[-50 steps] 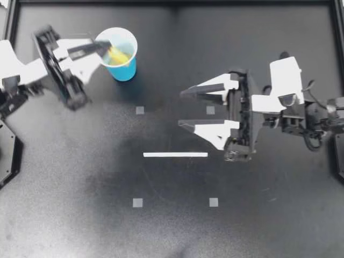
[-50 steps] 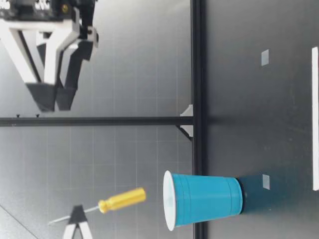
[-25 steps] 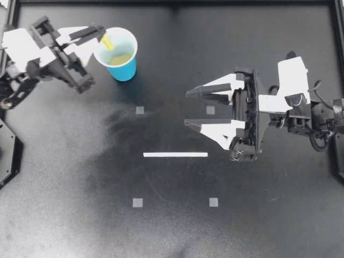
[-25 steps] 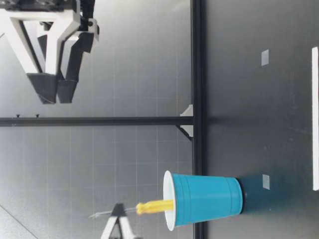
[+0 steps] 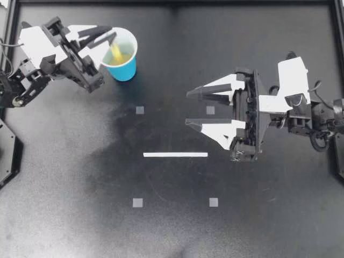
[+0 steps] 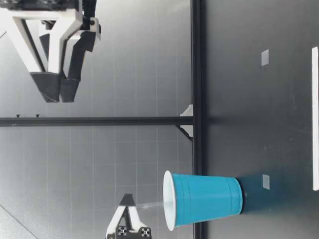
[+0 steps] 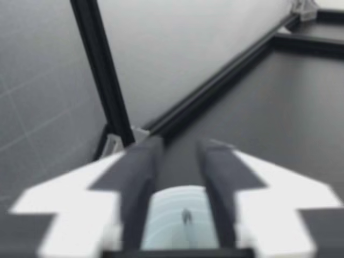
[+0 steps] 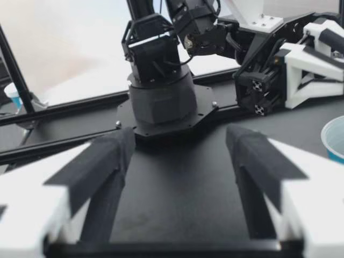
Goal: Pick up the screwdriver with the right arm, hand it over to the left arm then place it into the cup.
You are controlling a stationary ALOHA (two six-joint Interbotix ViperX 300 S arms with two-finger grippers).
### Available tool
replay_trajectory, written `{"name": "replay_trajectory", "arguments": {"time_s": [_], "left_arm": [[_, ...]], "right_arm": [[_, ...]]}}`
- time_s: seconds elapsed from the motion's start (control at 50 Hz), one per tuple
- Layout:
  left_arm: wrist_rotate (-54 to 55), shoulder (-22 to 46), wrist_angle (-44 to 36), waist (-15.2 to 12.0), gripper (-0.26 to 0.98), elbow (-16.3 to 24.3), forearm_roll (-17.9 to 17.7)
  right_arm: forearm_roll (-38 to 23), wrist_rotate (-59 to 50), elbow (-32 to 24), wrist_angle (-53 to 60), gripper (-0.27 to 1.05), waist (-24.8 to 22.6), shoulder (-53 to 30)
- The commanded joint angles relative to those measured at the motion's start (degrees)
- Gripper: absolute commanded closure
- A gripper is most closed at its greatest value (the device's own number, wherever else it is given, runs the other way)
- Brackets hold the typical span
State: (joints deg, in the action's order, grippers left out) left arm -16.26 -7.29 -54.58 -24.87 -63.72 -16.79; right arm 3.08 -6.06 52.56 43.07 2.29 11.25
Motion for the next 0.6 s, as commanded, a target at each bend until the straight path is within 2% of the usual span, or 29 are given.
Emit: {"name": "replay_trajectory", "arguments": {"time_s": [0.0,0.24,0.36,0.48,0.58], "left_arm": [[0.35,-0.79,0.35,-0.26,0.2,1.14,0.26],[1.41,-2.64,0.97,-0.18,0.18,1.14,0.79],[3.6,-5.54,2.46,0.62,0.18,0.7,2.81],[6.06,-9.23,4.39,3.52,0.18,-0.18,4.39],[7.82,-12.48,6.06,8.17,0.18,-0.88,5.62]], "right_arm": [[0.09,-0.09,-0.53,0.53,0.08,0.26,1.41],[0.09,-0.09,-0.53,0.53,0.08,0.26,1.49],[0.09,-0.09,-0.35,0.53,0.08,0.26,1.58],[0.09,-0.09,0.0,0.53,0.08,0.26,1.76],[0.09,-0.09,0.35,0.53,0.08,0.26,2.11]]}}
